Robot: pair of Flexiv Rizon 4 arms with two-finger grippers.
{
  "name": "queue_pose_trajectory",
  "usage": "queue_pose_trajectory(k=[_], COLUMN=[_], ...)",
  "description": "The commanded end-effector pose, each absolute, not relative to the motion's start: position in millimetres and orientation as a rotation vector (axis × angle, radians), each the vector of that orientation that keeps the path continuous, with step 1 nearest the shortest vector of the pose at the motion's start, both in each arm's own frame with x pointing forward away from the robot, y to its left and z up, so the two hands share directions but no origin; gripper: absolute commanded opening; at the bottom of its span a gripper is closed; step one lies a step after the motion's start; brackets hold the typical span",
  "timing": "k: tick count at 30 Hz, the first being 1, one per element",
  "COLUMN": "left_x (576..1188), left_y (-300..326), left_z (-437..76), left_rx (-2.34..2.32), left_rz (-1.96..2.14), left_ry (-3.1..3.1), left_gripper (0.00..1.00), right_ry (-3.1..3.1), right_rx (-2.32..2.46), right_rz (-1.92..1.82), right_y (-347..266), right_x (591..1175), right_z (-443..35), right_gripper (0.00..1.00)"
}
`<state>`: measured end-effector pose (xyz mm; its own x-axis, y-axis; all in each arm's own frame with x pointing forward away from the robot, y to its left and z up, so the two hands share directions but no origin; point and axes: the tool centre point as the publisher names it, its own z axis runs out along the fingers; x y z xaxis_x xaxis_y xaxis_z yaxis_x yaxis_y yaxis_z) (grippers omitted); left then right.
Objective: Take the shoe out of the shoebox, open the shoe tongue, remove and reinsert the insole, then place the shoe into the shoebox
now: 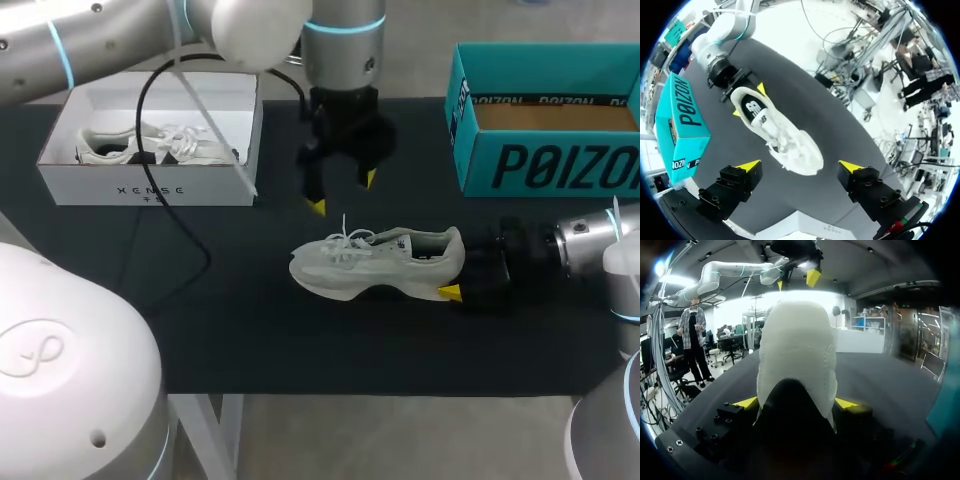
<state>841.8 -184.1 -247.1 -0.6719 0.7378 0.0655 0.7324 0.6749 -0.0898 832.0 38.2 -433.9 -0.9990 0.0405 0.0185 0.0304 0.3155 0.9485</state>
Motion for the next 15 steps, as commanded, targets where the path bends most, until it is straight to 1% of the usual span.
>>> queue_pose_trajectory(k=[1,9,15], left_x=[839.4,842.2,834.1], left_y=[-179.2,-174.6,-176.3], left_z=[-249.3,-250.9,-252.5], left_rx=[-1.242,-1.251,-1.44], left_rz=[0.08,0.098,0.133], left_ry=[-2.784,-2.769,-2.706], left_gripper=[1.0,1.0,1.0], right_ry=[2.544,2.544,2.544], right_rx=[0.07,0.07,0.07], right_rz=[1.827,1.827,1.827], right_y=[41.1,41.1,41.1], right_x=[833.4,833.4,833.4], right_z=[-436.7,-436.7,-436.7], right_gripper=[0.0,0.0,0.0])
